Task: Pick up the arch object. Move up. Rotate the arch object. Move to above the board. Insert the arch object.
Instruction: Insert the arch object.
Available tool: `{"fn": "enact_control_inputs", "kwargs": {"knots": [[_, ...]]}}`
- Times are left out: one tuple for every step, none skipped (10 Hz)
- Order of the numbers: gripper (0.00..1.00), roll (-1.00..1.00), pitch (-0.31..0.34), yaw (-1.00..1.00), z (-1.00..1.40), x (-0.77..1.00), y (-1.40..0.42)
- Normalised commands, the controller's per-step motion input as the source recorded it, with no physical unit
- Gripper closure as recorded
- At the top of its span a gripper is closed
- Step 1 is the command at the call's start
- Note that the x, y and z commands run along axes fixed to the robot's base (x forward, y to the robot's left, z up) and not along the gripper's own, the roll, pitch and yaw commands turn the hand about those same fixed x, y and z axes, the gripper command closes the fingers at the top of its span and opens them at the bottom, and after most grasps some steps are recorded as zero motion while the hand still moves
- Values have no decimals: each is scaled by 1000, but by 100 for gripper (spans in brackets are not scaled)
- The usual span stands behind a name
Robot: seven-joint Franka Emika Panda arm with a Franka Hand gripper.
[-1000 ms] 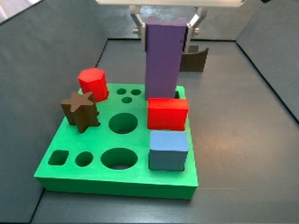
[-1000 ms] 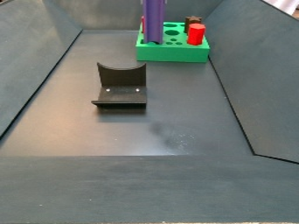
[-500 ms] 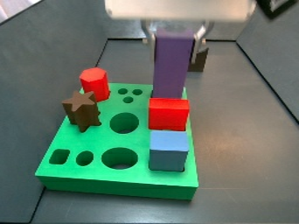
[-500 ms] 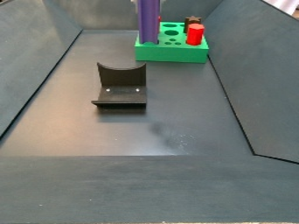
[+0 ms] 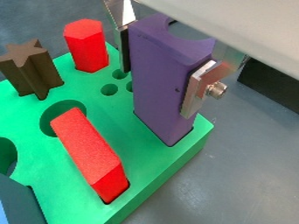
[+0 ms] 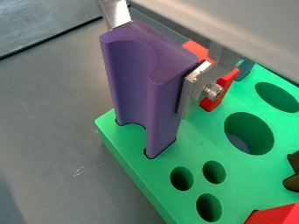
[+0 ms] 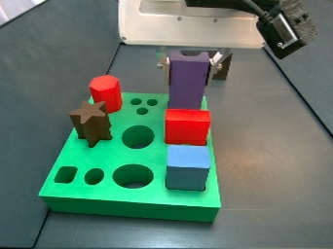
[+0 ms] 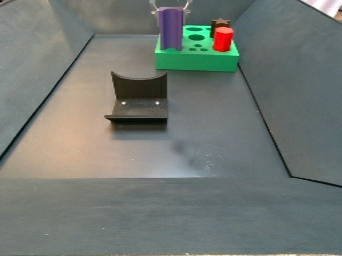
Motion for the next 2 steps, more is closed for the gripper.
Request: {"fn": "enact_control_inputs", "kwargs": {"knots": [[100, 0, -31, 0, -3, 0, 0], [100, 0, 0, 0, 0, 0, 0]]}}
